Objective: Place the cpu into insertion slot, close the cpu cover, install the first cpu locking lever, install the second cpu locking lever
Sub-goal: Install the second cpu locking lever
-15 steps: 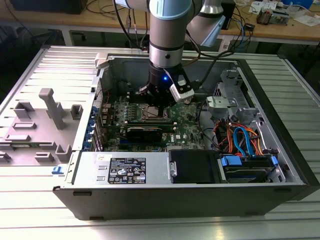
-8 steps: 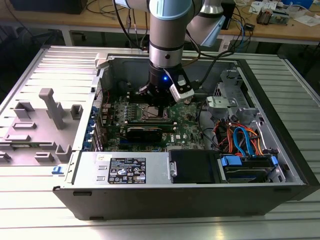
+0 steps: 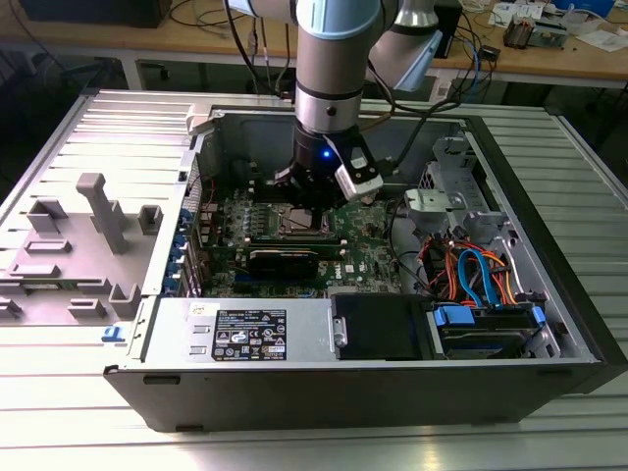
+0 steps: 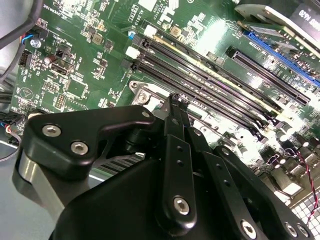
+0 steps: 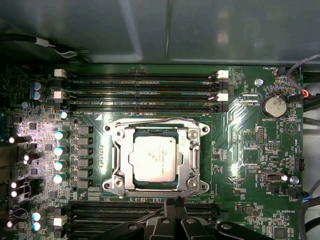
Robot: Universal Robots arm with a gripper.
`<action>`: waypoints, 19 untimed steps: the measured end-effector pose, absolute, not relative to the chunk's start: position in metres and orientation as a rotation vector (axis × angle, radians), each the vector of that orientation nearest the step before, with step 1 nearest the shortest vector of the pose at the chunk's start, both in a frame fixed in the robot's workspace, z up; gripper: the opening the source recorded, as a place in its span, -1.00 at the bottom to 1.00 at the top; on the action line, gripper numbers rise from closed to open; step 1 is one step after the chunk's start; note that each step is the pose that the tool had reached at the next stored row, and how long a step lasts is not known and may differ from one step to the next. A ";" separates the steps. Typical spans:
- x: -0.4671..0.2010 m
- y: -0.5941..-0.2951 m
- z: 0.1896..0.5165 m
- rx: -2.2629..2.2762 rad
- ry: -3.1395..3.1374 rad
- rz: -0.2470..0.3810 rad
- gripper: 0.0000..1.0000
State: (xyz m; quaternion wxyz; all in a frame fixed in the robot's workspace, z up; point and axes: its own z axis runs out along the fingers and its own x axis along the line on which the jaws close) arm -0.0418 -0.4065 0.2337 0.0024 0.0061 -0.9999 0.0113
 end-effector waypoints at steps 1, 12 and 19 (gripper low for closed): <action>-0.040 -0.406 0.234 0.019 -3.126 0.035 -0.79; -0.046 -0.416 0.234 0.056 -3.063 0.005 -0.79; -0.057 -0.420 0.232 0.088 -3.057 -0.023 -0.79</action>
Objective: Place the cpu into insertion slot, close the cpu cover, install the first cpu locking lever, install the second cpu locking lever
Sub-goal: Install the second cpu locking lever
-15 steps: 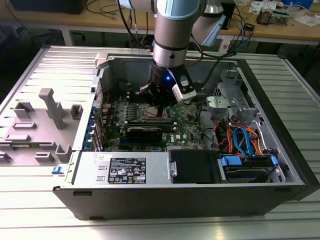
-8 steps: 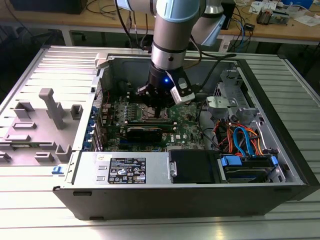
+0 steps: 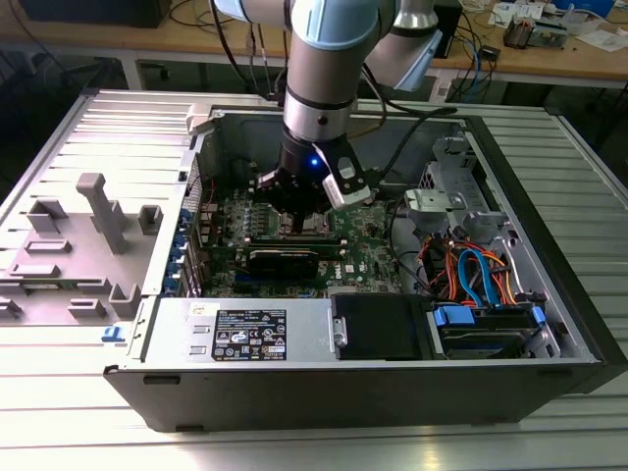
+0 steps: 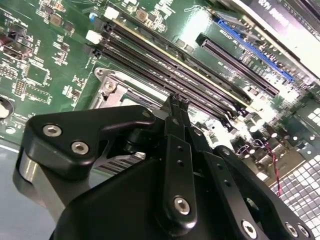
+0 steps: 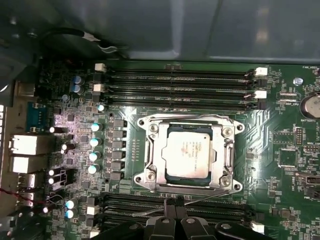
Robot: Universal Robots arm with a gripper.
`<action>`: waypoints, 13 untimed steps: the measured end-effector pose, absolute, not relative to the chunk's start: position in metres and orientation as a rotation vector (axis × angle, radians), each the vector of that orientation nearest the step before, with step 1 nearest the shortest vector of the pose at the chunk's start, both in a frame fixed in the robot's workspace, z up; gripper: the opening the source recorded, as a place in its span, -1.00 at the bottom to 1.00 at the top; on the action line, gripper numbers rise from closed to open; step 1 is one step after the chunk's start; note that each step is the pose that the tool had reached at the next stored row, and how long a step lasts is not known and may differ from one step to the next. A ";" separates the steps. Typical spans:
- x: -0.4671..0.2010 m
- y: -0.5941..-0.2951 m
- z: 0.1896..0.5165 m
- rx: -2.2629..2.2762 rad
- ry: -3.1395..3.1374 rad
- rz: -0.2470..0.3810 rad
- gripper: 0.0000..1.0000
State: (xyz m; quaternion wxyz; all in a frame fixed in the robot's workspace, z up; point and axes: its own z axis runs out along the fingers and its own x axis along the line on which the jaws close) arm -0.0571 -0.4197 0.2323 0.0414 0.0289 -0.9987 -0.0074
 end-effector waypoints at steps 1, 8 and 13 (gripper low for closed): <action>-0.058 -0.421 0.232 0.092 -3.057 -0.023 -0.79; -0.075 -0.428 0.232 0.145 -3.047 -0.056 -0.79; -0.077 -0.429 0.227 0.159 -3.038 -0.106 -0.79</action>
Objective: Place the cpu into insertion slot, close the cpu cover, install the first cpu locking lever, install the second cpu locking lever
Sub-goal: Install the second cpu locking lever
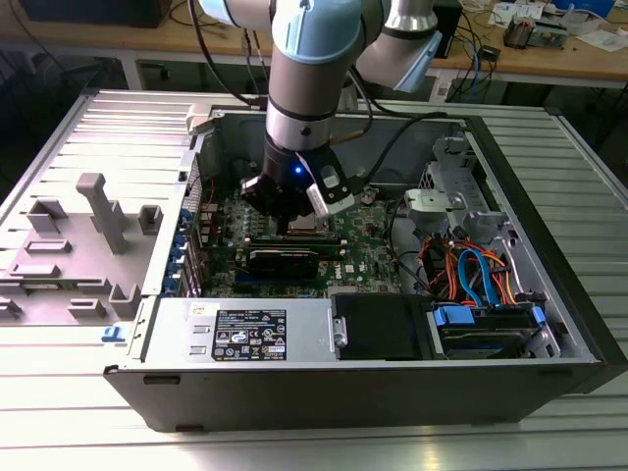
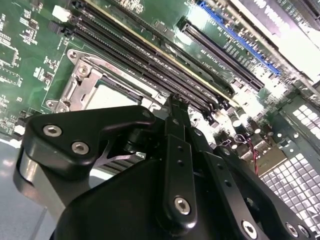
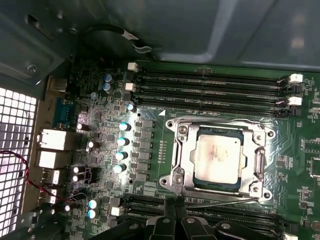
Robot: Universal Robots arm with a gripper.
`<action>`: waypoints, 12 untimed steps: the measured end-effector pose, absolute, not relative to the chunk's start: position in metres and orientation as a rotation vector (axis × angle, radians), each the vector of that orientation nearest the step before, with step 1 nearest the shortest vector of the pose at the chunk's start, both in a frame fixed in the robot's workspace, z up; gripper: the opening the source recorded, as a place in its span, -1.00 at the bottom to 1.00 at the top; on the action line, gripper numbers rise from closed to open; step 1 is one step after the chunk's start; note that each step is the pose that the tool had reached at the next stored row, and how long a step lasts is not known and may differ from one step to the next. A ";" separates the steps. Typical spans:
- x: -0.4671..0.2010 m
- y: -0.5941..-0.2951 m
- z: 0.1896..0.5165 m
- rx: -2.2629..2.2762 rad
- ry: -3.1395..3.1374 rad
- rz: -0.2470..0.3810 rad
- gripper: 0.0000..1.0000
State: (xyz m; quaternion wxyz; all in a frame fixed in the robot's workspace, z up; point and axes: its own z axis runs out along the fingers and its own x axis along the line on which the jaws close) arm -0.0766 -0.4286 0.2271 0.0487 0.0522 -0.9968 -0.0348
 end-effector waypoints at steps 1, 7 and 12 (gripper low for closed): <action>-0.077 -0.429 0.227 0.159 -3.038 -0.106 -0.79; -0.077 -0.429 0.225 0.159 -3.038 -0.108 -0.79; -0.078 -0.429 0.220 0.160 -3.038 -0.122 -0.79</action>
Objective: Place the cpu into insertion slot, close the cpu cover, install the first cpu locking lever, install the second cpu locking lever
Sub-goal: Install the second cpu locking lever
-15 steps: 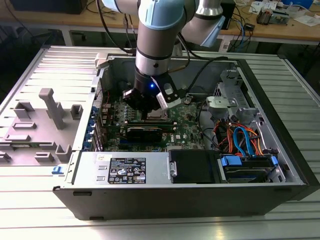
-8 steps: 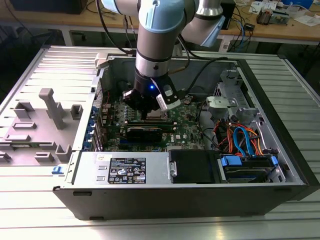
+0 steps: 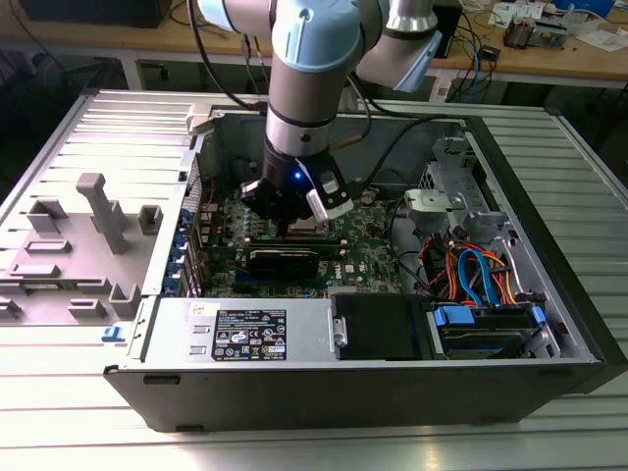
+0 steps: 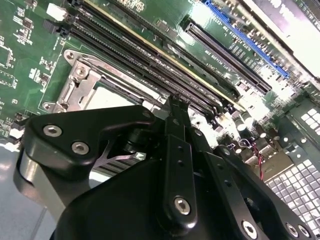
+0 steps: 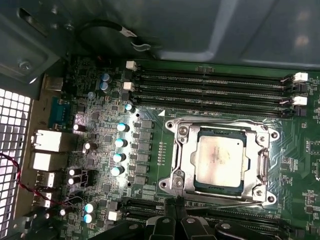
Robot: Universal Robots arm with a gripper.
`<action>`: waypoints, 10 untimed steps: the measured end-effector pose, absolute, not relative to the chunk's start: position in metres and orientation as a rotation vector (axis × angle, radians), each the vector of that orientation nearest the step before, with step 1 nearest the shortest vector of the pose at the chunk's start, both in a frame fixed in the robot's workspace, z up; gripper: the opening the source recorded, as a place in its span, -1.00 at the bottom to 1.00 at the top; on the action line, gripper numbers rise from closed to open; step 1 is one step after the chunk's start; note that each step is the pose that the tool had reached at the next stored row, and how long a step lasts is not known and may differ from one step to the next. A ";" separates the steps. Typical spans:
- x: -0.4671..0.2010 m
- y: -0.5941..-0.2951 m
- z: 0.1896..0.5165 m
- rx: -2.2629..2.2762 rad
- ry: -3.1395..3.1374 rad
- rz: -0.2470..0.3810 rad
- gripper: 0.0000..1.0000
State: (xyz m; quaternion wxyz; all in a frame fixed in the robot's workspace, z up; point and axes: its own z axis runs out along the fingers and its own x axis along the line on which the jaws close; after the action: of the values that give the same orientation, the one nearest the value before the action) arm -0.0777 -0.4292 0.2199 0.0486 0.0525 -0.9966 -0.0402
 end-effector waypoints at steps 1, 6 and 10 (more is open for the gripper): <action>-0.079 -0.429 0.219 0.161 -3.038 -0.132 -0.79; -0.080 -0.429 0.218 0.162 -3.037 -0.170 -0.79; -0.080 -0.429 0.217 0.163 -3.037 -0.177 -0.79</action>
State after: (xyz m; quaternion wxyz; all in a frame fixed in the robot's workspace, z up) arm -0.0805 -0.4294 0.2167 0.0477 0.0534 -0.9957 -0.0580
